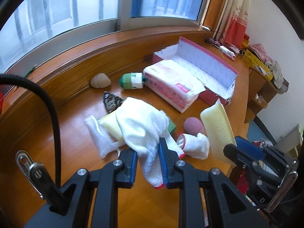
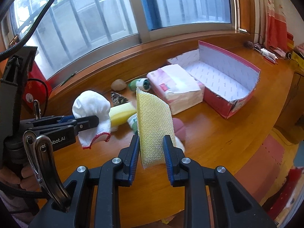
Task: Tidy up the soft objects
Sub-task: 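Carry the glove and mesh pad in both grippers over the pink-and-white box, then open the left gripper to drop the glove while the right gripper releases the mesh pad into the box, then withdraw both grippers from the box back toward the remaining items, then grasp the white mesh bag with the left gripper while the right gripper grasps the purple makeup sponge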
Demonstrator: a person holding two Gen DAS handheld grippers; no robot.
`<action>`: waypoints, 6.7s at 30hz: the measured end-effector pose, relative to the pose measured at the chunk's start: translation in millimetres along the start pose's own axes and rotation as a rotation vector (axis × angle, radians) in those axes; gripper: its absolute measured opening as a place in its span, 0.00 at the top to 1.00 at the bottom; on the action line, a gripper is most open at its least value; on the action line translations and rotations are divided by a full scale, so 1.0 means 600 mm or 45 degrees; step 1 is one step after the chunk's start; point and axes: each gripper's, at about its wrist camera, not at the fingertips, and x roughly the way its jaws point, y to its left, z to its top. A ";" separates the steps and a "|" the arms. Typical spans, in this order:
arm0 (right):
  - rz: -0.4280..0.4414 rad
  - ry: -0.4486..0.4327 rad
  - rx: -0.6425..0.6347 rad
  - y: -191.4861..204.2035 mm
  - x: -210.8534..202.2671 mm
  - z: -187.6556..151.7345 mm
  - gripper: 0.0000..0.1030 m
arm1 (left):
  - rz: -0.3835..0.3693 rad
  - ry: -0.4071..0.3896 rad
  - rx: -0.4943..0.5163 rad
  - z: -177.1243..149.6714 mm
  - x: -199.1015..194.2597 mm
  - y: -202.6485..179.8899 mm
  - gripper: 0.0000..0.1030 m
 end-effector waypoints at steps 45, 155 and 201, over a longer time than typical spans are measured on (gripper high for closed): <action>-0.038 -0.026 0.088 -0.248 0.026 0.113 0.75 | -0.074 0.045 0.119 0.149 0.128 -0.222 0.79; 0.213 0.075 -0.065 -0.170 0.060 0.086 0.58 | 0.239 0.083 -0.326 0.050 0.070 -0.012 0.55; 0.168 0.364 -0.071 -0.097 0.190 0.041 0.58 | 0.286 0.177 -0.470 -0.009 0.158 0.161 0.76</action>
